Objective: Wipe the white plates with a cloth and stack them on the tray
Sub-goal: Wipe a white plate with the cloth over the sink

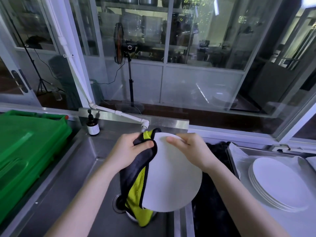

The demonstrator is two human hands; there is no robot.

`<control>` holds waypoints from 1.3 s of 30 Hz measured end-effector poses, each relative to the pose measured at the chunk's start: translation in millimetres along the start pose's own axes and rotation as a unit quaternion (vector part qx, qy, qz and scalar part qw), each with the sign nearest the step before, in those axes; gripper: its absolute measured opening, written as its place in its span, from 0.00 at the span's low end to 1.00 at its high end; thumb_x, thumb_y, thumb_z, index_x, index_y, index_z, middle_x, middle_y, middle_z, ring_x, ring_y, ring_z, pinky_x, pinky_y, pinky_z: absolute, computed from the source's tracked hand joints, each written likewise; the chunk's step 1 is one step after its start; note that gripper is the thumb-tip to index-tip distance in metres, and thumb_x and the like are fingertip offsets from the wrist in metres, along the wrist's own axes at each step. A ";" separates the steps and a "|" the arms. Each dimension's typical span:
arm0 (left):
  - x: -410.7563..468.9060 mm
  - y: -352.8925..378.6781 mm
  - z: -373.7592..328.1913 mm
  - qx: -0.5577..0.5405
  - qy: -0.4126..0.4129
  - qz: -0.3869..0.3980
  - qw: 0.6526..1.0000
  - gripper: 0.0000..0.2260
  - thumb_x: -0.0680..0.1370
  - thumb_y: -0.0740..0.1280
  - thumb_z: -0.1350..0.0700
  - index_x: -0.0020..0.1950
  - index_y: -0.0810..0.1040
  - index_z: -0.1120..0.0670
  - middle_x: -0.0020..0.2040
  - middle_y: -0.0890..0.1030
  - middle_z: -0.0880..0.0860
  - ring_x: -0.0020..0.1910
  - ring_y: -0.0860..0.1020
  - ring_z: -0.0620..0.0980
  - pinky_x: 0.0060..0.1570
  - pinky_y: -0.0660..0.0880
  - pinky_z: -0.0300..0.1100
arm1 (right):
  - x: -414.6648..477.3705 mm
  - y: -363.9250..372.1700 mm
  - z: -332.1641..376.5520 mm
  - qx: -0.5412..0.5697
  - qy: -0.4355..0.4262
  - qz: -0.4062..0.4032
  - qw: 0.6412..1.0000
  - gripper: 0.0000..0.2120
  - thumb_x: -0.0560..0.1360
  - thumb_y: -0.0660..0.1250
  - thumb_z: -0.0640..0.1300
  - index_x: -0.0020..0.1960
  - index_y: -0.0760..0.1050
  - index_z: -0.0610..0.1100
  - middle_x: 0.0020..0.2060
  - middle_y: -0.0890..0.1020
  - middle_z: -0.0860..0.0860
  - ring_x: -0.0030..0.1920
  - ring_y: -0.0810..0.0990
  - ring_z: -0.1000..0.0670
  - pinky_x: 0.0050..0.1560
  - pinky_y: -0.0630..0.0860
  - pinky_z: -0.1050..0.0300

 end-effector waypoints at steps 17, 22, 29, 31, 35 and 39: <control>-8.0 -0.1 19.7 -0.002 -0.014 -0.021 1.000 0.04 0.72 0.77 0.51 0.41 0.83 0.49 0.38 0.85 0.46 0.37 0.79 0.40 0.40 0.73 0.38 | -7.7 16.7 -10.4 0.037 0.020 0.003 0.999 0.26 0.79 0.68 0.54 0.33 0.63 0.37 0.29 0.62 0.51 0.31 0.60 0.53 0.32 0.57 0.57; -45.9 -3.6 70.1 -0.279 -0.211 -0.298 0.888 0.08 0.75 0.73 0.48 0.40 0.82 0.51 0.37 0.85 0.43 0.38 0.82 0.43 0.41 0.76 0.41 | -36.0 3.6 -48.7 0.291 0.182 -0.313 0.885 0.22 0.80 0.66 0.54 0.31 0.73 0.44 0.28 0.71 0.56 0.31 0.68 0.56 0.31 0.65 0.61; -44.9 -33.3 65.5 -0.222 -0.183 -0.319 0.903 0.12 0.75 0.73 0.47 0.38 0.79 0.55 0.32 0.81 0.43 0.35 0.77 0.42 0.36 0.73 0.35 | -20.9 4.8 -48.6 0.291 0.142 -0.171 0.930 0.10 0.80 0.67 0.50 0.50 0.82 0.45 0.42 0.84 0.51 0.45 0.79 0.50 0.47 0.72 0.53; -32.8 -41.5 43.0 -0.137 -0.110 -0.265 0.948 0.12 0.74 0.74 0.50 0.36 0.78 0.55 0.31 0.80 0.45 0.32 0.74 0.40 0.34 0.70 0.34 | -1.7 -8.7 -25.3 0.233 0.078 -0.059 0.968 0.06 0.79 0.69 0.49 0.51 0.83 0.49 0.45 0.86 0.53 0.46 0.82 0.52 0.47 0.75 0.55; -13.5 -15.0 9.4 -0.025 -0.015 -0.100 0.995 0.10 0.71 0.76 0.53 0.39 0.80 0.59 0.32 0.80 0.54 0.32 0.71 0.42 0.34 0.67 0.37 | 15.0 16.7 -2.2 -0.003 0.039 0.120 0.992 0.29 0.75 0.68 0.62 0.52 0.78 0.33 0.46 0.84 0.44 0.47 0.83 0.46 0.50 0.78 0.48; -19.3 -17.1 20.7 -0.088 -0.040 -0.121 0.988 0.05 0.74 0.75 0.53 0.40 0.83 0.52 0.36 0.83 0.49 0.37 0.76 0.42 0.39 0.71 0.35 | 7.2 5.6 -7.2 0.056 0.033 0.030 0.997 0.25 0.75 0.70 0.60 0.32 0.70 0.40 0.28 0.69 0.53 0.30 0.66 0.54 0.34 0.64 0.58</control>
Point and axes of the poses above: each hand's wrist, its own x-axis towards the middle knuckle, its own y-axis out of the palm, z = x × y, the point moved 9 cm from there along x, towards the middle knuckle
